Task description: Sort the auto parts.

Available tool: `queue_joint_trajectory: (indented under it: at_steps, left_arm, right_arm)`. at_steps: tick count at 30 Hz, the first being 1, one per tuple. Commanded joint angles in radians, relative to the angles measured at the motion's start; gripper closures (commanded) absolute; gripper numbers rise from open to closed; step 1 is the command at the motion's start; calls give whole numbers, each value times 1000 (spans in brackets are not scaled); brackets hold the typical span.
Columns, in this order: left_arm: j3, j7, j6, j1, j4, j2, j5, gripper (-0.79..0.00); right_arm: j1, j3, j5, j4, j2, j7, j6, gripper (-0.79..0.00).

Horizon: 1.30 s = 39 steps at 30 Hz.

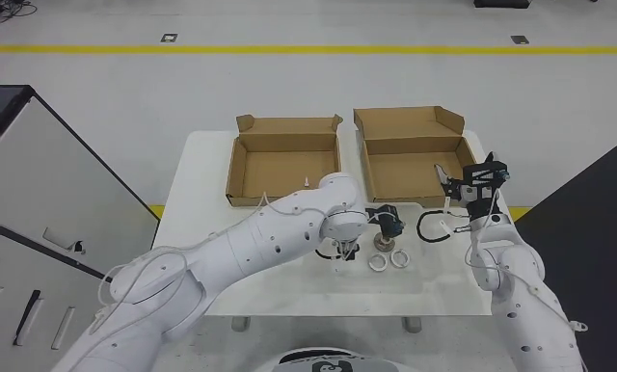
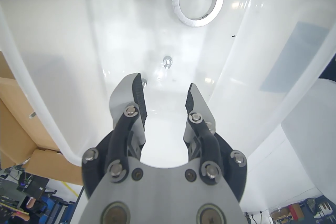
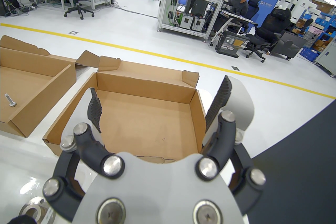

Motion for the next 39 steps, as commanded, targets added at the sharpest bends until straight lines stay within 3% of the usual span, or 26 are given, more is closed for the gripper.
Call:
queue_joint_trajectory:
  at_steps: [1,20,39]
  left_arm:
    - [6,6,-6,0,11,-5,0,-357]
    - [57,33,-41,-15,122,-58,-15,-311]
    - [72,54,-51,-19,190,-88,-14,-249]
  right_arm:
    - [0,0,0,0,0,0,0,-785]
    - [0,0,0,0,0,0,0,-785]
    - [0,0,0,0,0,0,0,-785]
